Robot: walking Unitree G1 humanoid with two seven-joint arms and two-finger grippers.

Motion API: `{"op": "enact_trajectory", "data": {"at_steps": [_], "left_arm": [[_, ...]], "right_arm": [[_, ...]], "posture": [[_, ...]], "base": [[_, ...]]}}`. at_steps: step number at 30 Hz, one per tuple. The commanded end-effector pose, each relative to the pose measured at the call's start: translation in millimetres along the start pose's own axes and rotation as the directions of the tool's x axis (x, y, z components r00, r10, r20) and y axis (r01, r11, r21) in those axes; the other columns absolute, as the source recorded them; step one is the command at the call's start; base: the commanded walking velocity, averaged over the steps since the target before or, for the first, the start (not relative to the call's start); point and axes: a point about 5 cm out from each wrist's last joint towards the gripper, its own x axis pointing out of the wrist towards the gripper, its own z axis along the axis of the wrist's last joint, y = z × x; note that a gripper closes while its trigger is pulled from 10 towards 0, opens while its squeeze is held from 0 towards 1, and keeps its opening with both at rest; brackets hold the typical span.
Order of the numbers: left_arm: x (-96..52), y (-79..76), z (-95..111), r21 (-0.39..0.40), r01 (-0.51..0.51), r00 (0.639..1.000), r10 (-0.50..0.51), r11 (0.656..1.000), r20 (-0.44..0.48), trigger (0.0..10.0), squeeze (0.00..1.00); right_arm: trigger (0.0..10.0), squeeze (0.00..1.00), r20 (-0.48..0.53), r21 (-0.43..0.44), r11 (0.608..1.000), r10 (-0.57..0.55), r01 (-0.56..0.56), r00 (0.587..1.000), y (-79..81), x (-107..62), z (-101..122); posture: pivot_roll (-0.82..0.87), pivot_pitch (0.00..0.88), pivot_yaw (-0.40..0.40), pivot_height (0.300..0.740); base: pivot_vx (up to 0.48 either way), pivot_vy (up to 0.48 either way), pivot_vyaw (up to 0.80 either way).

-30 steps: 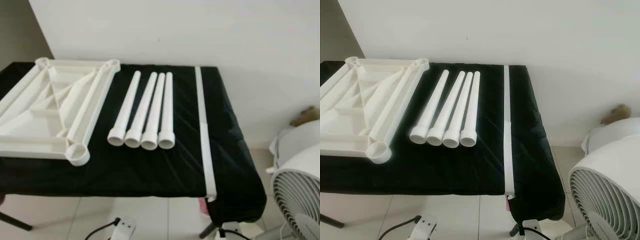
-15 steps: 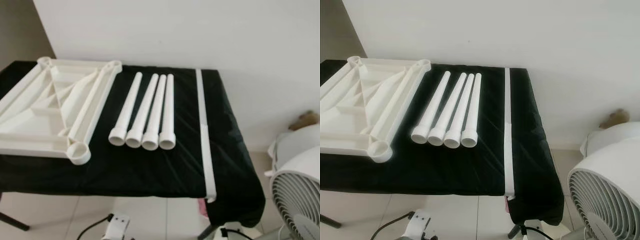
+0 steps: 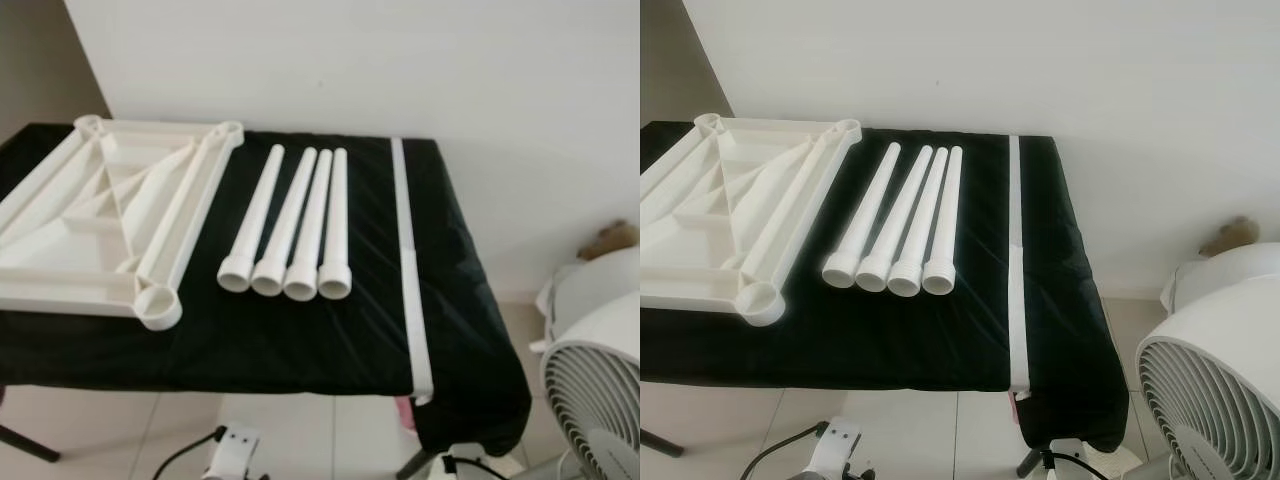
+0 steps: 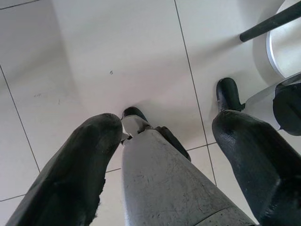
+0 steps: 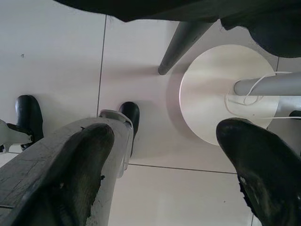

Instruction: Building children table

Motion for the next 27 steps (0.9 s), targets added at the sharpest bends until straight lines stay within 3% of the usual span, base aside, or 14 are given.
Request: {"op": "enact_trajectory", "data": {"at_steps": [1,12,27], "left_arm": [[-0.4,1.2,-4,-0.012,-0.027,0.999,0.027,1.000,-0.020,10.0,0.00],[-1.2,2.1,-9,-0.016,-0.041,0.998,0.041,0.999,-0.045,10.0,0.00],[-2.0,-4.6,-20,-0.007,-0.037,0.996,0.037,0.999,-0.080,10.0,0.00]], "right_arm": [[10.0,0.00,-0.019,0.019,1.000,-0.001,0.001,1.000,-0.3,-0.9,-5],[10.0,0.00,-0.019,0.014,1.000,0.006,-0.006,1.000,2.0,-0.5,-4],[10.0,0.00,-0.030,0.009,1.000,0.012,-0.012,0.999,5.9,-1.2,-8]], "posture": [[-0.01,0.000,-0.015,0.740],[0.00,0.000,-0.009,0.740],[0.00,0.000,-0.008,0.740]], "base": [[0.000,0.000,0.00],[0.000,0.000,0.00],[0.000,0.294,0.00]]}}
